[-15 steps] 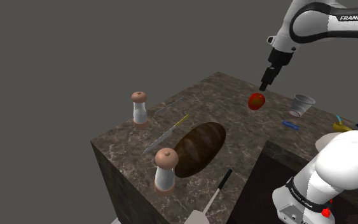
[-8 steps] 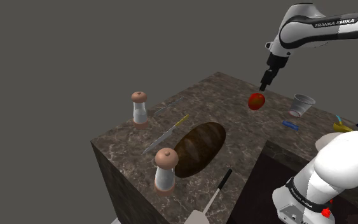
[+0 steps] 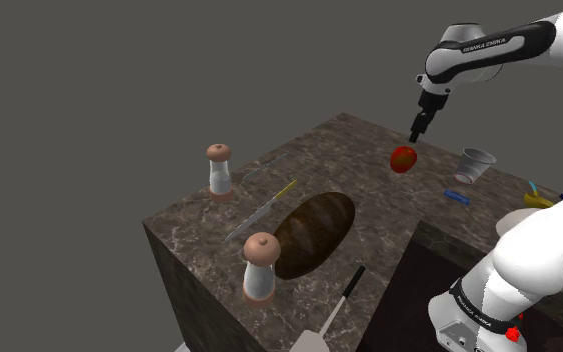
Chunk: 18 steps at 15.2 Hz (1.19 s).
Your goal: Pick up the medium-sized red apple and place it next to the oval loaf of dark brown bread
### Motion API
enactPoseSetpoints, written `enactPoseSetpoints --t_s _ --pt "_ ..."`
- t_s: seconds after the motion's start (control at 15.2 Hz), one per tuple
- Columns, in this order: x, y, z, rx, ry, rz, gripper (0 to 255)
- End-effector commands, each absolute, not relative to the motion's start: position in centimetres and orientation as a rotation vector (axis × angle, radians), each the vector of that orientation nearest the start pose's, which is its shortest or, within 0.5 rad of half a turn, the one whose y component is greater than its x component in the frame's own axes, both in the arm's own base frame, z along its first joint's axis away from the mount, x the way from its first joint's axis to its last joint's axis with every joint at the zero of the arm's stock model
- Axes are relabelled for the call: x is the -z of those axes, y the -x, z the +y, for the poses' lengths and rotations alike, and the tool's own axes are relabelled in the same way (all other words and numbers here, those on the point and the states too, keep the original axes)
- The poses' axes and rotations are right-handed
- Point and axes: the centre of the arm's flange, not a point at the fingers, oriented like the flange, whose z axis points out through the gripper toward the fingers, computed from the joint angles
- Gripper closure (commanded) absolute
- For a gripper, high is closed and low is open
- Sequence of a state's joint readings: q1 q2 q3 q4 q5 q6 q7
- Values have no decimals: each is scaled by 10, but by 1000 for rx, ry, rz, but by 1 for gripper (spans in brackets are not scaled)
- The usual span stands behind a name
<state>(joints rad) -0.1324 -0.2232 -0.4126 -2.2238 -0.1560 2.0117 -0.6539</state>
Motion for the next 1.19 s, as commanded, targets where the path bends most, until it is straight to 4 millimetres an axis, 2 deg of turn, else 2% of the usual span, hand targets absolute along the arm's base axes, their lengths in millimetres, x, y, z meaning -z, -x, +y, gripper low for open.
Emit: enactPoseSetpoints --t_s 0.0,0.13,0.66,1.12 --pt "-448 -418 -288 -62 3172 -299 0" --pt "-438 -426 -310 -71 3175 -301 0" --pt "-398 -425 -312 -71 3175 -301 0" --pt "-398 -425 -312 -71 3175 -301 0"
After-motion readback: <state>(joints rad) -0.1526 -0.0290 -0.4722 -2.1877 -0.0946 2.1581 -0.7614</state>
